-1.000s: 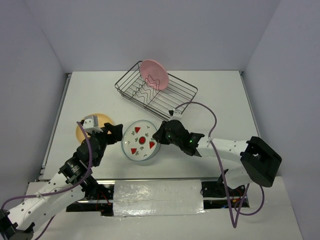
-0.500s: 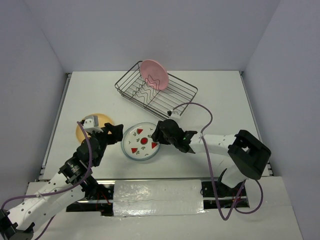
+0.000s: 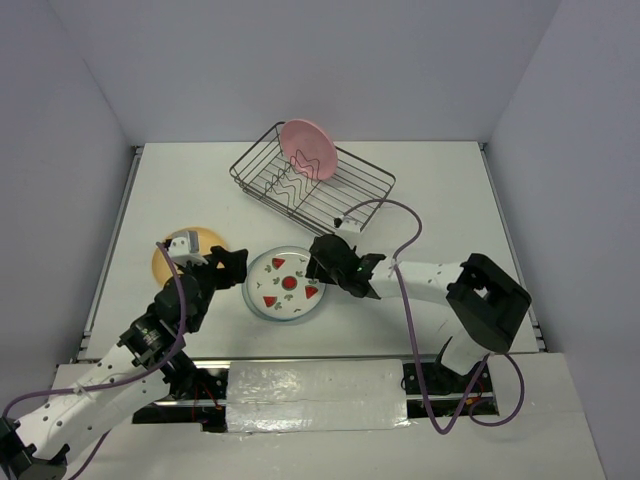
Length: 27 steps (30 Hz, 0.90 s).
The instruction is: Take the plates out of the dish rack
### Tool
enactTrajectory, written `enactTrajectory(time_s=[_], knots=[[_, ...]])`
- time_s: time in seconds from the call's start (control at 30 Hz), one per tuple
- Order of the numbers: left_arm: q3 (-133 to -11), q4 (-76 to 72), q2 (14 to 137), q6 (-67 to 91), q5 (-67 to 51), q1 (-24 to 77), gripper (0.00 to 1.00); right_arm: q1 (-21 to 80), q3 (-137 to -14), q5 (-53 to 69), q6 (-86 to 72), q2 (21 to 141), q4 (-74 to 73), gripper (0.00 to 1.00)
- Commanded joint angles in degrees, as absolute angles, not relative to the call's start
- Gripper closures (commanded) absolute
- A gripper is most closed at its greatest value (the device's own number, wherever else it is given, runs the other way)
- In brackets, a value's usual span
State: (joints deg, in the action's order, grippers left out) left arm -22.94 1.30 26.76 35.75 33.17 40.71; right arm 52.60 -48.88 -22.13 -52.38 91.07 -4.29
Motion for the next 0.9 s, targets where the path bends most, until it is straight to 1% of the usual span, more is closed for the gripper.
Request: enactTrajectory(time_s=[0.0, 0.4, 0.73, 0.83, 0.87], knots=[[-25.31, -1.49, 27.07, 34.1, 32.61, 40.96, 0.2, 53.35, -52.03, -25.93, -51.68, 91.93, -5.71, 0.34], [-25.31, -1.32, 26.89, 34.19, 32.52, 40.96, 0.2, 55.37, -54.84, -26.37, -52.29, 94.66, -6.5, 0.34], [-25.49, -1.41, 27.16, 34.1, 32.25, 41.04, 0.21, 55.46, -56.34, -30.06, -53.09, 94.66, -11.42, 0.34], [-25.31, -1.49, 27.07, 34.1, 32.17, 41.04, 0.21, 55.37, -57.04, -31.9, -49.76, 91.94, -12.39, 0.34], [-25.4, -1.49, 27.07, 34.1, 32.17, 40.96, 0.21, 55.46, -57.65, -31.21, -44.09, 90.02, -12.39, 0.34]])
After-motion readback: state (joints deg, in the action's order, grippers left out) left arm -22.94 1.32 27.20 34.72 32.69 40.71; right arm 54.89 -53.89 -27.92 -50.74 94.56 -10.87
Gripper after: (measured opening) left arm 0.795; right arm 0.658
